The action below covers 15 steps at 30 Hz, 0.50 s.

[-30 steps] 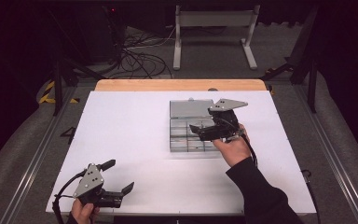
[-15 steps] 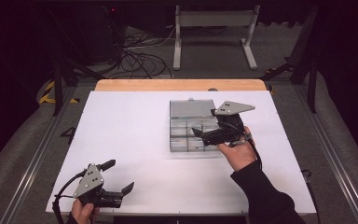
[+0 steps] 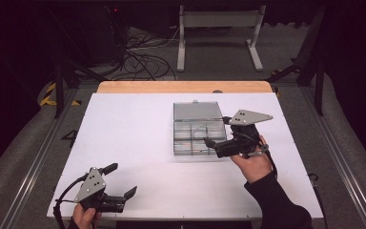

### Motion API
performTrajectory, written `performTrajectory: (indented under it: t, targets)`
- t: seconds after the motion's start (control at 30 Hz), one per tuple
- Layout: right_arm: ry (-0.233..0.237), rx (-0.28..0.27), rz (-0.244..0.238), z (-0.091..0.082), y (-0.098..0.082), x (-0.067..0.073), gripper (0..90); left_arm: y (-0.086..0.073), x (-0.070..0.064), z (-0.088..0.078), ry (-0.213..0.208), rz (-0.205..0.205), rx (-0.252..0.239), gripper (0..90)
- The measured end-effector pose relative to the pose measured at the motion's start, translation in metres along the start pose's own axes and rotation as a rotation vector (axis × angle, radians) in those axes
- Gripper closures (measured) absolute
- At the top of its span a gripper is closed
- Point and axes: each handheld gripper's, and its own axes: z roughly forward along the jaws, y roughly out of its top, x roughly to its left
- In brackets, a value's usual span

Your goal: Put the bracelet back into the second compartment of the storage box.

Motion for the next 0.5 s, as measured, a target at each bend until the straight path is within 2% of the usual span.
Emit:
performTrajectory:
  t: [0.13, 0.5]
  targets:
    - [0.007, 0.016, -0.014, -0.010, -0.005, 0.002, 3.3, 0.000, 0.000, 0.000, 0.000, -0.004, -0.001, 4.5]
    - [0.015, -0.009, -0.024, -0.036, -0.032, 0.002, 2.9, 0.000, 0.000, 0.000, 0.001, -0.007, -0.003, 4.5]
